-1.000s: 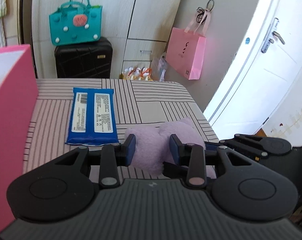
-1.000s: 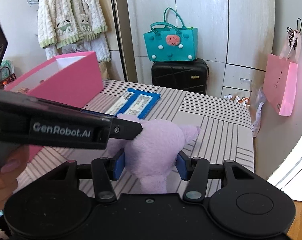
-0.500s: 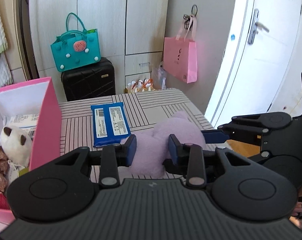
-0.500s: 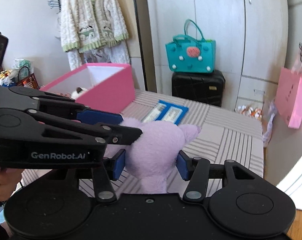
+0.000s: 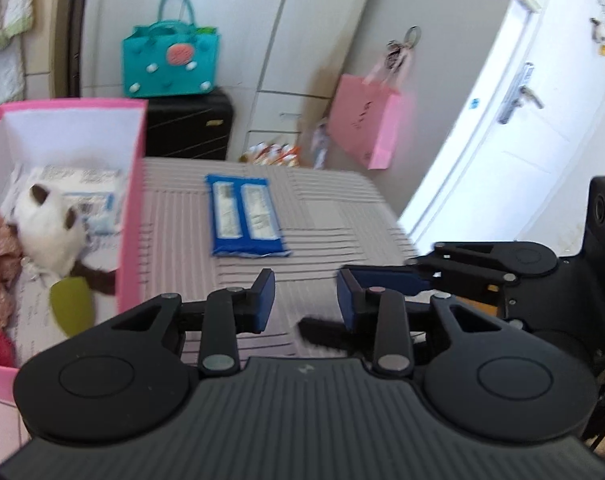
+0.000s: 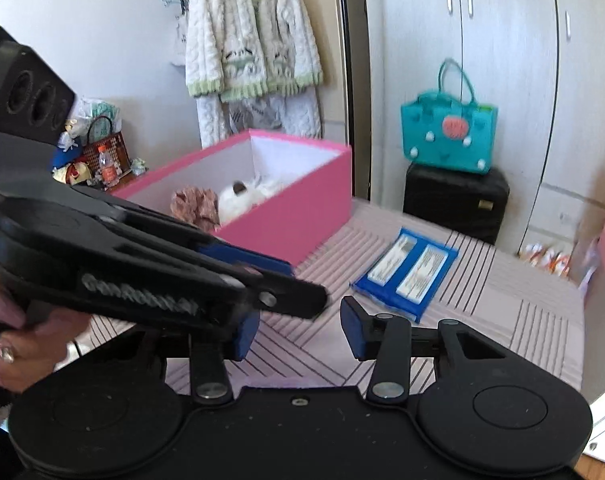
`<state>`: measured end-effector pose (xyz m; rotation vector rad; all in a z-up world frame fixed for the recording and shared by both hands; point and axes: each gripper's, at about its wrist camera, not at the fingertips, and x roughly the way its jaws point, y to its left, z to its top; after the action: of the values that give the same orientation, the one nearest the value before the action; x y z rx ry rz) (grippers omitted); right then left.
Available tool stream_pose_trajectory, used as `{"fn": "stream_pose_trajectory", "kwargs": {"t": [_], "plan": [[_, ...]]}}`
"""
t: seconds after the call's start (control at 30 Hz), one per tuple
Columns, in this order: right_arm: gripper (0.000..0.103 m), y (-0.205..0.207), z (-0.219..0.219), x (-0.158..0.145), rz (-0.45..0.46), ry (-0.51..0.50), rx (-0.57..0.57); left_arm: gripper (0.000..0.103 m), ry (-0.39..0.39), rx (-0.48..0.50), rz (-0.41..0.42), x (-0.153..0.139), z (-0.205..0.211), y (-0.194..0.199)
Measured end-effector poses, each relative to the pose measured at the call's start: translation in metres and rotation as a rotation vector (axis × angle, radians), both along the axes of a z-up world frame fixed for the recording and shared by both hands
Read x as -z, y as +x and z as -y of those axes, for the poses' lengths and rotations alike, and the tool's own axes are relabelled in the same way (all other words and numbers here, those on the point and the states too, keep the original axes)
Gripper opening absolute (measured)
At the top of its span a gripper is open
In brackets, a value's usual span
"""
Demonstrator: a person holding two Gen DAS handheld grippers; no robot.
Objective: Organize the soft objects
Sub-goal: 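Lift the purple plush with the left tool while the right tool steadies it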
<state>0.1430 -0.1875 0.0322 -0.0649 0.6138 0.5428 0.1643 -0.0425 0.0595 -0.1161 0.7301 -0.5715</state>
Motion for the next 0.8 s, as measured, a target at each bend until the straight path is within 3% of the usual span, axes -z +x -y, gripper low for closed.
{"fn": "stream_pose_trajectory", "kwargs": {"t": [0.1,0.33,0.53,0.63,0.8], "plan": [[0.05,0.005,0.003,0.015,-0.03,-0.004,0.055,0.032,-0.006,-0.012,-0.023,0.008,-0.01,0.001],[0.052,-0.01,0.016,0.039,-0.143,0.039,0.067,0.033,0.021,0.003,-0.029,0.02,-0.025,-0.019],[0.058,-0.023,0.023,0.036,-0.173,0.043,-0.025,0.036,0.056,0.05,-0.087,0.022,-0.041,-0.044],[0.058,-0.021,0.019,0.035,-0.165,-0.008,-0.062,0.038,0.089,0.053,-0.107,0.026,-0.043,-0.058],[0.058,-0.013,0.015,0.041,-0.185,-0.03,-0.078,0.04,0.069,0.051,-0.198,0.042,-0.043,-0.07]]}}
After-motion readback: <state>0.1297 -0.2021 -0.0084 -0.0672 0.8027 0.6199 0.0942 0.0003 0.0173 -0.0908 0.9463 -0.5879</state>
